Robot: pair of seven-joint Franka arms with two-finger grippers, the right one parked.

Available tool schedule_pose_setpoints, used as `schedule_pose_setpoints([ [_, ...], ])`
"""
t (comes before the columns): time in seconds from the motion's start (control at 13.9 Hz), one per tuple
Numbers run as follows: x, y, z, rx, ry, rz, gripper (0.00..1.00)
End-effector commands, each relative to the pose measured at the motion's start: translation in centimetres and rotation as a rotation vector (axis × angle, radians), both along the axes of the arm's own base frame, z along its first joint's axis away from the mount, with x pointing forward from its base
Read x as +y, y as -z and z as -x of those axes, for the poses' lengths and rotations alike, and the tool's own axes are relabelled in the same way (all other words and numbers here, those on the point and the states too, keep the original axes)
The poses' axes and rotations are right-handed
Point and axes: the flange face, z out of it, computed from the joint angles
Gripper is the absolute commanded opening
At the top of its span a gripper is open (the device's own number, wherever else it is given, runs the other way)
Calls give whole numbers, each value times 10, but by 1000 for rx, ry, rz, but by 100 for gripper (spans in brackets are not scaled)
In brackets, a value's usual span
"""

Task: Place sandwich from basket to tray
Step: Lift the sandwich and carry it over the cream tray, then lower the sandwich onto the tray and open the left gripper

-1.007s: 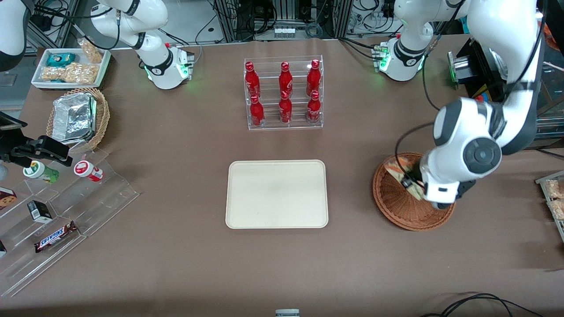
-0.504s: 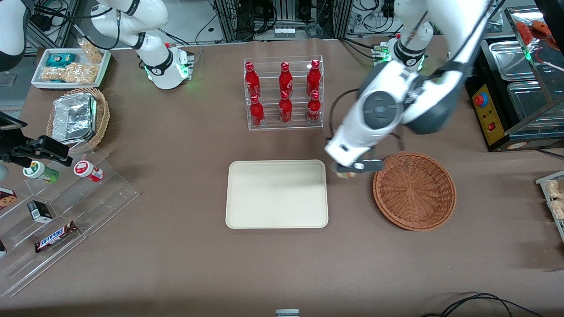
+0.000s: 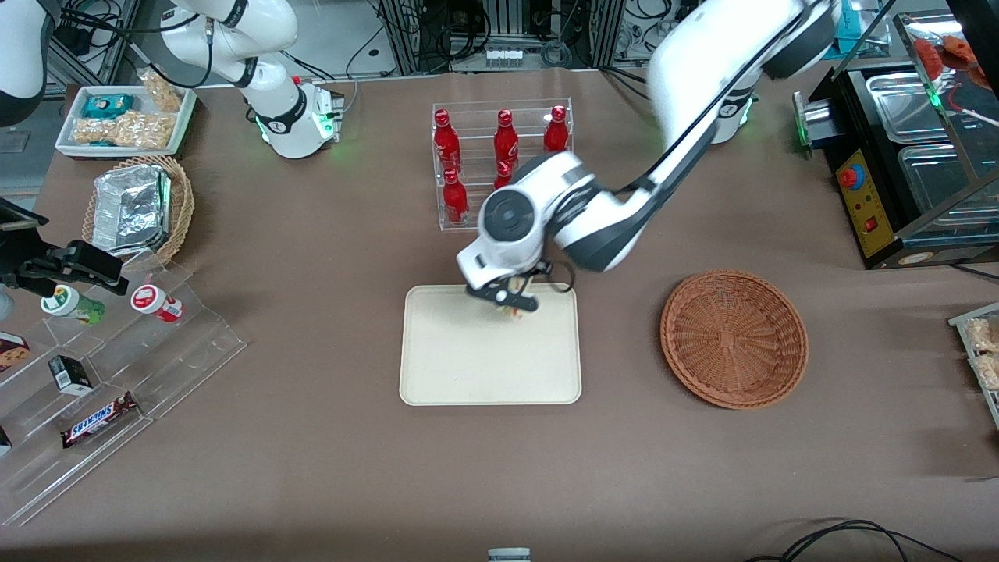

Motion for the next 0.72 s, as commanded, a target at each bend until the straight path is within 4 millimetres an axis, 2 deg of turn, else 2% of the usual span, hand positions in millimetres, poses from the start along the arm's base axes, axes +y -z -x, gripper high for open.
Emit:
schedule_pose_setpoints([
  [0.0, -35, 49, -27, -85, -114, 36, 11],
  [0.14, -49, 63, -25, -140, -127, 90, 11],
  [0.29, -47, 73, -27, -153, -148, 72, 14],
  [0.36, -42, 76, -31, -163, -157, 60, 19],
  [0.43, -41, 76, -32, -162, -184, 56, 37],
  [0.5, -41, 73, -33, -167, -242, 52, 78],
  [0.58, -41, 65, -34, -174, -283, 53, 100],
  [0.65, -40, 53, -36, -185, -292, 51, 100],
])
